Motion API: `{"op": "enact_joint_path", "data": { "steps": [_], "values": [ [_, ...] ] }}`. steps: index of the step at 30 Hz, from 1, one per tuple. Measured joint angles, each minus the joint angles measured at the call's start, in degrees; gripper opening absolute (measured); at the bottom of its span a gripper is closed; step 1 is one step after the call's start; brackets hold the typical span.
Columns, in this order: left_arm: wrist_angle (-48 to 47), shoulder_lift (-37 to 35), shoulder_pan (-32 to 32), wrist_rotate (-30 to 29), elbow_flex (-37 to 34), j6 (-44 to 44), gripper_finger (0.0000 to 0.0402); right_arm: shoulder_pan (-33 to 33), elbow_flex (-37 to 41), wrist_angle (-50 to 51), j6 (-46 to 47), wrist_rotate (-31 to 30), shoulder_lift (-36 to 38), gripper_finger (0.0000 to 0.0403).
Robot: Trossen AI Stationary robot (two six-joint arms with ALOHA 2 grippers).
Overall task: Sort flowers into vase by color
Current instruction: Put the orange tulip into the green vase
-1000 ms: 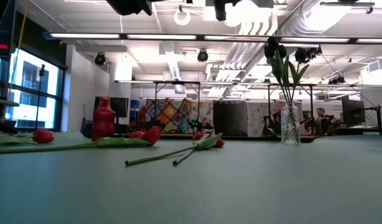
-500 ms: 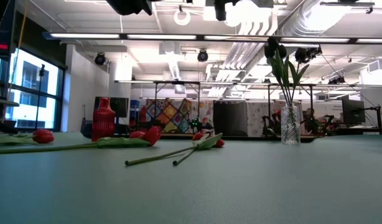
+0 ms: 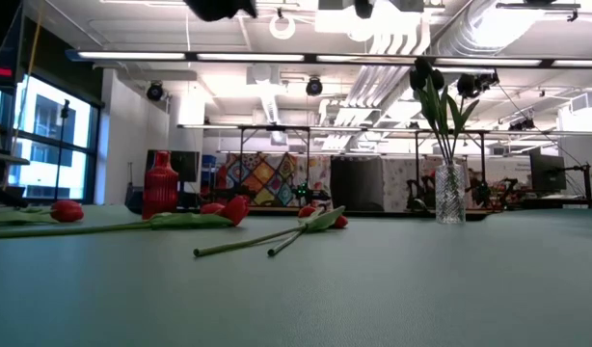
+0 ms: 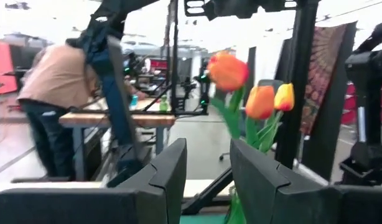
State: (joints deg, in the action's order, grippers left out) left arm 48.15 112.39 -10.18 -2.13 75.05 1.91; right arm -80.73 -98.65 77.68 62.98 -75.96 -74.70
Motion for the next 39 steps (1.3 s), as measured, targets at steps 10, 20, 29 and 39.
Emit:
{"op": "enact_joint_path", "data": {
  "steps": [10, 20, 29, 39],
  "values": [
    [-5.24, 9.64, 0.7, 5.55, 16.59, -0.57, 0.0091, 4.39, 0.0, -5.52, -6.05, 0.17, 0.09, 0.0141],
    [-10.4, 15.58, 2.39, 11.19, 28.8, -0.62, 0.0091, 6.23, 0.0, -5.5, -6.16, 4.72, 0.11, 0.0141],
    [-8.45, 15.77, 1.94, 10.28, 29.46, -0.76, 0.0138, 6.45, 0.0, -4.8, -5.17, 6.17, 0.11, 0.0141],
    [-8.22, 16.61, 3.19, 13.42, 33.6, -0.04, 0.0186, 9.18, 0.02, -3.77, -1.4, 11.23, 0.11, 0.0141]
  ]
}}
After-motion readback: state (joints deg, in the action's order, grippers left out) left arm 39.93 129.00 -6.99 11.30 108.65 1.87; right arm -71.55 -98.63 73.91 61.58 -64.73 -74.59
